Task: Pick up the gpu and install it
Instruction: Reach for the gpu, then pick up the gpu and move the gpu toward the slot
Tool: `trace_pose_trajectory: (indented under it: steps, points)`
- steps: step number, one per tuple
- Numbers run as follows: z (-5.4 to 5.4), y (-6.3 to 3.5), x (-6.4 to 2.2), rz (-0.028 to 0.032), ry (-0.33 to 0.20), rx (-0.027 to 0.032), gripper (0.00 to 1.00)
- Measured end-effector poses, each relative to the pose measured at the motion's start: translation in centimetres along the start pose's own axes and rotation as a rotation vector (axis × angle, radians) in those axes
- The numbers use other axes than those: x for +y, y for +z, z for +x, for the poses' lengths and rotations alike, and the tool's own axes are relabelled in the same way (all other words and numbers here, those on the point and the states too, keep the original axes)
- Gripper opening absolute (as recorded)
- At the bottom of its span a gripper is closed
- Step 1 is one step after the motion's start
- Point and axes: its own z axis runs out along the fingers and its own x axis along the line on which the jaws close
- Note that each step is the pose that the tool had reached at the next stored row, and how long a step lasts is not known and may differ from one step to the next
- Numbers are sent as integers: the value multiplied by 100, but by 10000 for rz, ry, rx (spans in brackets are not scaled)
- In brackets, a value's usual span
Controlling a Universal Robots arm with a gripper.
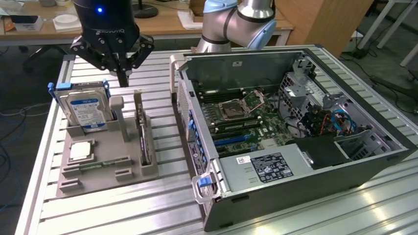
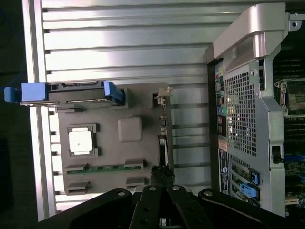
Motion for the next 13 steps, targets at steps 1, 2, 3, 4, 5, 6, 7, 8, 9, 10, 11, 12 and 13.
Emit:
trace_pose_trajectory:
  steps: [1,2,3,4,5,6,7,8,9,10,11,12,13]
  points:
    - [0,0,0,0,0,1,10]
    - [0,0,0,0,0,0,10]
    - [1,0,0,0,0,1,10]
    - [1,-1,0,1,1,1,10]
    - [1,-1,0,1,0,1,10]
    - [1,0,0,0,0,1,10]
    - [1,0,0,0,0,1,10]
    - [1,0,0,0,0,1,10]
    - [1,-1,0,1,0,1,10]
    - [1,-1,0,1,0,1,10]
    - [1,0,0,1,0,1,10]
    - [1,-1,0,1,0,1,10]
    - [1,-1,0,1,1,1,10]
